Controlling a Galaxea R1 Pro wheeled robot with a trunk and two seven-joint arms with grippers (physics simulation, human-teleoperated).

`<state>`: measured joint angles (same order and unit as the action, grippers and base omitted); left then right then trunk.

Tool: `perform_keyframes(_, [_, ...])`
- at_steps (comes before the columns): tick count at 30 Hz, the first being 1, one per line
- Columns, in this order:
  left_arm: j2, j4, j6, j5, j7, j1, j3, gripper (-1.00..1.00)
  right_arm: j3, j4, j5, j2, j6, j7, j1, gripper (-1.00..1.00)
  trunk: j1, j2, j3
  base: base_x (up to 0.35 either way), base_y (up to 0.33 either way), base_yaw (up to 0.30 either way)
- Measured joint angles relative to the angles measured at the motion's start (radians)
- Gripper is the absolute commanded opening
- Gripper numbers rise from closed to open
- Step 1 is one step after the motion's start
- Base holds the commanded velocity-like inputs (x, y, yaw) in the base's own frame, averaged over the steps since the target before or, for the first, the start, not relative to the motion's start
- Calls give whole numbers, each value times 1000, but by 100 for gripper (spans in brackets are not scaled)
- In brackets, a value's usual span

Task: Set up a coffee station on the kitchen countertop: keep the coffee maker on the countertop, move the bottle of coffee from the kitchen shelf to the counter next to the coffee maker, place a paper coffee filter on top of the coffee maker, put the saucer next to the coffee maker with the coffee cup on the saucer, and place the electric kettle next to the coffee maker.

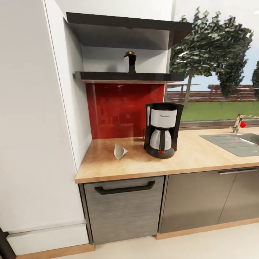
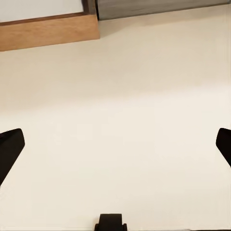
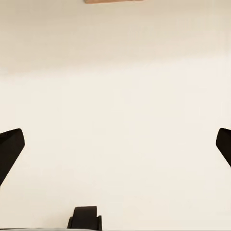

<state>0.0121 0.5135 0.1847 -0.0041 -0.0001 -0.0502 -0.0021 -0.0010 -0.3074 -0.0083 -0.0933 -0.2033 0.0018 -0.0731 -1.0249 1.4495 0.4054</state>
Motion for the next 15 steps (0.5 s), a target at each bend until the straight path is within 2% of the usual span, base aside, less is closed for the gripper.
perform_keyframes(5, [0, -1, 1, 0, 0, 0, 0, 100, 0, 0, 0, 0, -1, 0, 0, 100, 0, 0, 0, 65, 0, -29])
perform_keyframes(15, [-2, -3, 1, -2, -2, 0, -8, 100, 0, 0, 1, 0, -1, 0, 0, 100, 0, 0, -5, 13, 0, -168])
